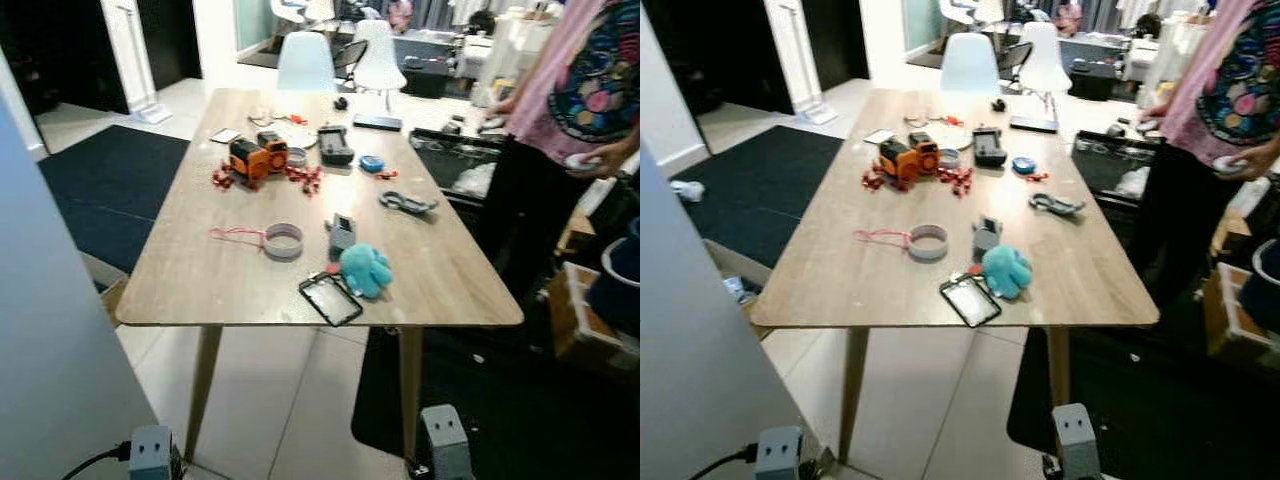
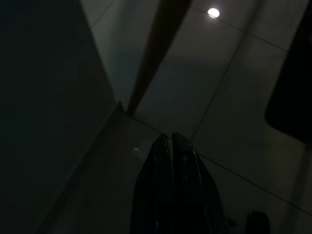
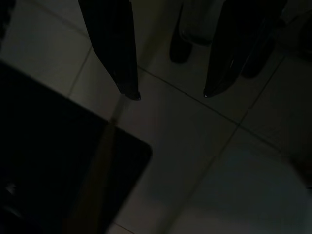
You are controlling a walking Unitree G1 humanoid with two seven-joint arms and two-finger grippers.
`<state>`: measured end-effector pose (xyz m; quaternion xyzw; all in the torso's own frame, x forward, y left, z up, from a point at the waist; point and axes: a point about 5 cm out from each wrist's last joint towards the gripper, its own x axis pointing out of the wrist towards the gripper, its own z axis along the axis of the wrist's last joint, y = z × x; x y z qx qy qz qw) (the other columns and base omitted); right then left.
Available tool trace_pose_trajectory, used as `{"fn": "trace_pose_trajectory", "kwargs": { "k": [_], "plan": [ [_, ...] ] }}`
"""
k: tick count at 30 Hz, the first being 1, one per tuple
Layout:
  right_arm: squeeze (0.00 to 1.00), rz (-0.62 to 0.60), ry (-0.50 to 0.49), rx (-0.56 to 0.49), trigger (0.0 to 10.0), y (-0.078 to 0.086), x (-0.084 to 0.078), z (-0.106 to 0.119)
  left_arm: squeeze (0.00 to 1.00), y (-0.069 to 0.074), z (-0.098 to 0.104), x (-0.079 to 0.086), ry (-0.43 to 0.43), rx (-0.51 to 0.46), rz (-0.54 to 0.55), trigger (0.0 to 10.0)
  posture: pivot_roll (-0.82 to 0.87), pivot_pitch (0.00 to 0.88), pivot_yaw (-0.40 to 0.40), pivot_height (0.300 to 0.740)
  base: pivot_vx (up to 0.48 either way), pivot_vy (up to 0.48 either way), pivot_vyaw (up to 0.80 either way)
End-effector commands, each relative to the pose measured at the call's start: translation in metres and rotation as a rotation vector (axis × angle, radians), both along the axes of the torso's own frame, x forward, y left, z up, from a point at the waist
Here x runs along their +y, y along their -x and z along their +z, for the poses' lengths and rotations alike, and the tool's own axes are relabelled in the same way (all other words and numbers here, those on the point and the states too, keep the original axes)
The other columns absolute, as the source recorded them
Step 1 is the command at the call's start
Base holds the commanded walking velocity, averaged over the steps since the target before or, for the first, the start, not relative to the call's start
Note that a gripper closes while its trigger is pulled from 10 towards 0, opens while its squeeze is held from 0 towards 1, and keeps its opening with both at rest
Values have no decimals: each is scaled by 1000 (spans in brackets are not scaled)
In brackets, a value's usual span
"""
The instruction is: Hang keys on a hook
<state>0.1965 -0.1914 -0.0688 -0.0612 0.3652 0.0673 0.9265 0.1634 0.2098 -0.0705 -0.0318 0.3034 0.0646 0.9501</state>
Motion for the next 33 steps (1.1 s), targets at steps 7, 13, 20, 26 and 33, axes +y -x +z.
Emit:
{"fn": "trace_pose_trajectory", "kwargs": {
  "k": [7, 13, 20, 26, 33],
  "plan": [
    [0, 69, 6, 7, 10000, -1, 12, -1, 0, -1, -2, -6, -3, 8, -6, 10000, 64, 27, -65, 740, 0, 0, 800],
    [0, 102, 10, 8, 10000, 0, 17, -2, 0, 0, -3, -6, 4, 12, 5, 10000, 68, 28, -66, 740, 0, 0, 800],
    [0, 119, 12, 9, 10000, 0, 20, -2, 0, 2, -3, -4, 7, 9, 15, 10000, 70, 34, -66, 740, 0, 0, 800],
    [0, 128, 13, 10, 10000, 0, 20, -2, 0, 2, -3, -3, -4, 4, 22, 10000, 72, 33, -67, 740, 0, 0, 800],
    [0, 138, 2, 15, 10000, 0, 25, -3, 0, 2, -3, -2, -12, 9, 21, 10000, 73, 34, -68, 740, 0, 0, 800]
  ]
}}
